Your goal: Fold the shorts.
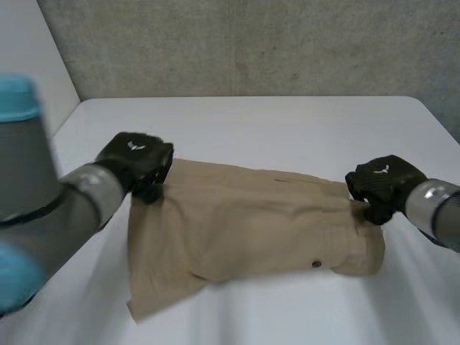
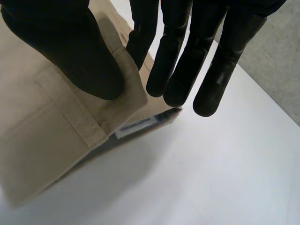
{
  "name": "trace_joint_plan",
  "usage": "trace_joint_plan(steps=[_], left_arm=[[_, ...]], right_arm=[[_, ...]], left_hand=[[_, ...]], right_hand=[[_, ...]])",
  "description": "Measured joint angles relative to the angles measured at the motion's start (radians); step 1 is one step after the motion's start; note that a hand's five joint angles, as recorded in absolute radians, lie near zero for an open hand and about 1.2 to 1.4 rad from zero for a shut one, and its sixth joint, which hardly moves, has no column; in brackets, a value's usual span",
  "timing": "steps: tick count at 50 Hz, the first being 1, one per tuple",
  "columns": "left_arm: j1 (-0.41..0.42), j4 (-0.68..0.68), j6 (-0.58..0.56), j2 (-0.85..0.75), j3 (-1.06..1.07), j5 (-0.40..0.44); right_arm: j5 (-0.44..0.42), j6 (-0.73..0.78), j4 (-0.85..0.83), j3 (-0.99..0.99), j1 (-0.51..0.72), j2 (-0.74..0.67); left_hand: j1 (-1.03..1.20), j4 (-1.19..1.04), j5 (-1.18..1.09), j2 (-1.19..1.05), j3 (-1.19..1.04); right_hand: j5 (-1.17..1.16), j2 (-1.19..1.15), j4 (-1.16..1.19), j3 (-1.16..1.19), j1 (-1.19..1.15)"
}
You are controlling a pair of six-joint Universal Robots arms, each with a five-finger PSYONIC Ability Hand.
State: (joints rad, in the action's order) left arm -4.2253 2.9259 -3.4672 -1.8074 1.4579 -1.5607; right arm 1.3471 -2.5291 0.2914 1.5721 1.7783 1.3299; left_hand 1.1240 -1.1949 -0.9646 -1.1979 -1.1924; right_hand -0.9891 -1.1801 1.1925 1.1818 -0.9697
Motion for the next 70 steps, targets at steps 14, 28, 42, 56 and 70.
trace_joint_plan(steps=[14, 28, 42, 56, 70], left_arm=[[-0.036, 0.182, -0.248, -0.627, -0.624, -0.009], [-0.013, 0.290, -0.324, -0.880, -0.867, -0.001], [0.010, 0.438, -0.149, -0.454, -0.375, -0.040], [-0.006, 0.421, 0.129, -0.074, 0.199, -0.031], [-0.044, 0.423, 0.174, -0.041, 0.328, -0.033]], right_arm=[[0.226, -0.032, -0.302, -0.309, 0.078, -0.383], [0.271, 0.016, -0.561, -0.431, 0.123, -0.556], [0.304, -0.084, -0.596, -0.114, 0.137, -0.140], [0.116, -0.288, -0.359, 0.209, 0.097, -0.027], [0.061, -0.311, -0.526, 0.254, 0.018, -0.172]], left_hand=[[0.000, 0.000, 0.000, 0.000, 0.000], [-0.825, 0.791, 0.749, 0.804, 0.774], [-0.935, 0.989, 0.913, 0.996, 0.978], [-0.935, 0.989, 0.913, 0.996, 0.978], [-0.935, 0.989, 0.913, 0.996, 0.978]], right_hand=[[0.000, 0.000, 0.000, 0.000, 0.000], [0.705, 0.757, -0.725, -0.726, 0.677], [0.915, 0.960, -0.959, -0.966, 0.765], [0.730, 0.732, -0.744, -0.731, 0.582], [0.084, 0.056, -0.068, -0.062, 0.098]])
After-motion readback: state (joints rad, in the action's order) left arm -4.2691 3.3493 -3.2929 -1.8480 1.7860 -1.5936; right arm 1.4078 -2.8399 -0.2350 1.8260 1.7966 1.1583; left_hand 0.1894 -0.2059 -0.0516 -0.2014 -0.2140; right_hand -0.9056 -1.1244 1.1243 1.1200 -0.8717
